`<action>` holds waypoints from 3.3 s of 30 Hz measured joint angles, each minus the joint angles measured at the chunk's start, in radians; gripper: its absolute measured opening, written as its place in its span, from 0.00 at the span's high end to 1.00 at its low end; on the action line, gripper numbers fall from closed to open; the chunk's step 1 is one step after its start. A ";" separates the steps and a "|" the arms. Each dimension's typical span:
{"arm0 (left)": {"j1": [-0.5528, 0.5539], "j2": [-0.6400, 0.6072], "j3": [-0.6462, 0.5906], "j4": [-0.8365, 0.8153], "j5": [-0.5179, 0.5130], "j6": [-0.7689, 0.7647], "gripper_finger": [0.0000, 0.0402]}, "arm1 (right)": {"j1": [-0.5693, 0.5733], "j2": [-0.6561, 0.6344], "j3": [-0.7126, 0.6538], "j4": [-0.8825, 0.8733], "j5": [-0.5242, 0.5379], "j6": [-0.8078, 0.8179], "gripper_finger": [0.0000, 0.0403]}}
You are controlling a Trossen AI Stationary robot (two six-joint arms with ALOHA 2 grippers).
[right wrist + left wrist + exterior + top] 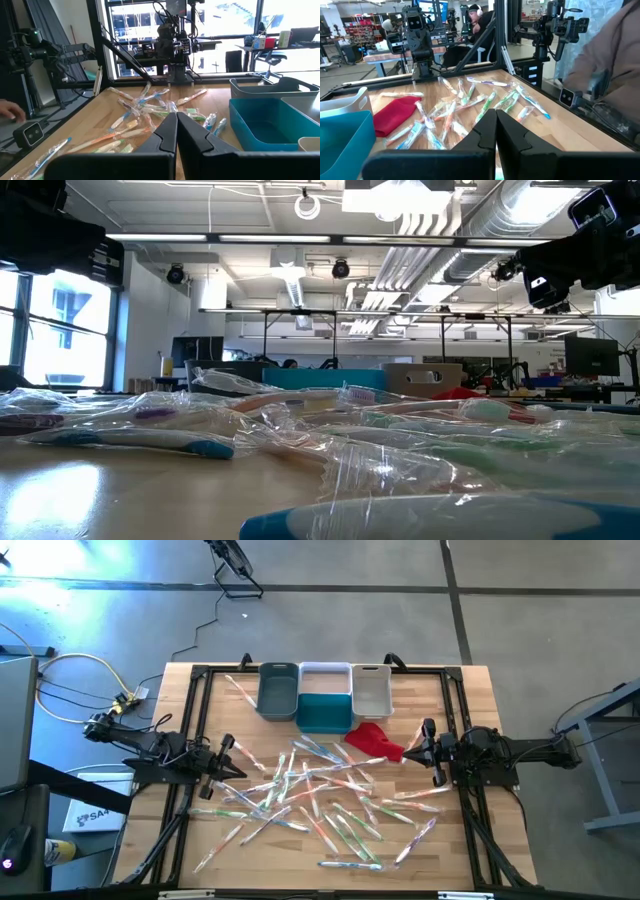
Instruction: Pick & Place Toothbrushes
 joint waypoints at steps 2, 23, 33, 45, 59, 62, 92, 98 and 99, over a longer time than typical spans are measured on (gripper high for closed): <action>0.000 0.000 0.000 0.000 0.000 0.000 1.00 | 0.000 0.000 0.000 0.000 0.000 0.000 1.00; 0.000 0.000 0.000 0.000 0.000 0.000 1.00 | 0.000 0.000 0.000 0.064 0.420 -0.054 1.00; 0.000 0.000 0.000 0.000 0.000 0.000 1.00 | 0.000 0.000 0.000 0.064 0.418 -0.054 1.00; 0.000 0.000 0.001 0.004 0.000 -0.113 1.00 | 0.000 0.000 0.000 0.064 0.418 -0.053 1.00; 0.000 0.000 0.017 0.014 -0.028 -0.351 1.00 | 0.000 0.000 0.000 0.066 0.414 0.053 1.00; 0.000 0.000 0.018 0.014 -0.061 -0.351 1.00 | 0.000 0.000 0.000 0.066 0.416 0.053 1.00; 0.000 0.000 0.023 0.135 -0.673 -0.280 1.00 | 0.000 0.000 0.000 0.133 0.196 0.072 1.00; 0.000 0.000 0.023 0.209 -0.658 -0.097 1.00 | 0.000 0.000 0.000 0.138 0.175 -0.003 1.00; 0.000 0.000 0.023 0.218 -0.657 -0.095 1.00 | 0.000 0.000 0.000 0.148 0.174 -0.015 1.00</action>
